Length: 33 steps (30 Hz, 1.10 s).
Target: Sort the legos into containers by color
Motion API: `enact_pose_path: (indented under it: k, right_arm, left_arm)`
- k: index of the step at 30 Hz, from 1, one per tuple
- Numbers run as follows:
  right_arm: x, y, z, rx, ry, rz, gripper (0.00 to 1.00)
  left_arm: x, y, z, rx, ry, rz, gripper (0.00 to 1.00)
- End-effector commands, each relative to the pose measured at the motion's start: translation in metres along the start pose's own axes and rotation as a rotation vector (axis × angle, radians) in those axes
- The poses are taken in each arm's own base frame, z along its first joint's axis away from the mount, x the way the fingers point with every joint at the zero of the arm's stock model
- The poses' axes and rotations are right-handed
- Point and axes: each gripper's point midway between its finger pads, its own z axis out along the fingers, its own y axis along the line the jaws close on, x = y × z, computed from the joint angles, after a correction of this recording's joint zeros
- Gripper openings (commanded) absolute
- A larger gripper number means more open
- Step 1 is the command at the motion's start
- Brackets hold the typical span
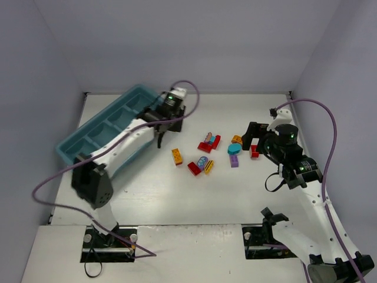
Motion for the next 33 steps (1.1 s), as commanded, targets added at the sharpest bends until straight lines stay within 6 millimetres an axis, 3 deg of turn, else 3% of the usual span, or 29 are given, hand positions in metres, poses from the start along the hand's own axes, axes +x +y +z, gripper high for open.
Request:
enact_pose_path:
  k: [1, 2, 3, 4, 5, 7, 8, 10, 11, 14, 17, 19, 21, 26, 30, 33]
  right_arm:
    - [-0.027, 0.011, -0.007, -0.047, -0.074, -0.008, 1.0]
    - [-0.028, 0.012, -0.008, -0.051, -0.074, -0.008, 1.0]
    - [-0.028, 0.013, -0.007, -0.057, -0.071, -0.008, 1.0]
    - [-0.027, 0.013, -0.006, -0.059, -0.067, -0.009, 1.0]
    - [-0.026, 0.014, -0.006, -0.064, -0.063, -0.01, 1.0]
    - [-0.024, 0.016, -0.005, -0.075, -0.054, -0.009, 1.0]
    - [-0.022, 0.017, -0.004, -0.081, -0.049, -0.009, 1.0]
    - [-0.019, 0.019, -0.002, -0.093, -0.037, -0.005, 1.0]
    - [-0.018, 0.02, -0.002, -0.097, -0.034, -0.006, 1.0]
    - [-0.014, 0.021, -0.001, -0.104, -0.024, -0.001, 1.0]
    - [-0.014, 0.021, -0.004, -0.109, -0.031, -0.004, 1.0]
    - [-0.015, 0.02, -0.007, -0.105, -0.043, -0.005, 1.0]
    - [-0.015, 0.019, -0.009, -0.102, -0.048, -0.005, 1.0]
    - [-0.013, 0.015, -0.012, -0.088, -0.055, -0.008, 1.0]
    - [-0.013, 0.013, -0.013, -0.077, -0.056, -0.007, 1.0]
    - [-0.013, 0.013, -0.013, -0.075, -0.055, -0.007, 1.0]
  left_arm:
    - [-0.035, 0.107, -0.068, -0.25, -0.174, -0.238, 0.09]
    - [-0.036, 0.126, -0.089, -0.275, -0.214, -0.285, 0.09]
    - [-0.016, 0.147, -0.087, -0.319, -0.184, -0.324, 0.09]
    - [-0.009, 0.165, -0.093, -0.352, -0.182, -0.36, 0.09]
    - [-0.003, 0.201, -0.109, -0.41, -0.2, -0.427, 0.09]
    - [0.02, 0.233, -0.114, -0.479, -0.172, -0.477, 0.09]
    - [0.028, 0.26, -0.122, -0.526, -0.172, -0.53, 0.09]
    - [0.041, 0.283, -0.125, -0.573, -0.157, -0.565, 0.09]
    - [0.051, 0.307, -0.129, -0.629, -0.147, -0.606, 0.09]
    - [0.078, 0.348, -0.126, -0.73, -0.099, -0.689, 0.09]
    - [0.106, 0.374, -0.115, -0.774, -0.055, -0.783, 0.11]
    - [0.118, 0.384, -0.108, -0.792, -0.035, -0.828, 0.15]
    - [0.128, 0.39, -0.104, -0.813, -0.013, -0.845, 0.27]
    - [0.145, 0.391, -0.088, -0.82, 0.064, -0.863, 0.43]
    - [0.139, 0.386, -0.092, -0.791, 0.043, -0.882, 0.68]
    - [0.117, 0.372, -0.102, -0.72, -0.025, -0.865, 0.72]
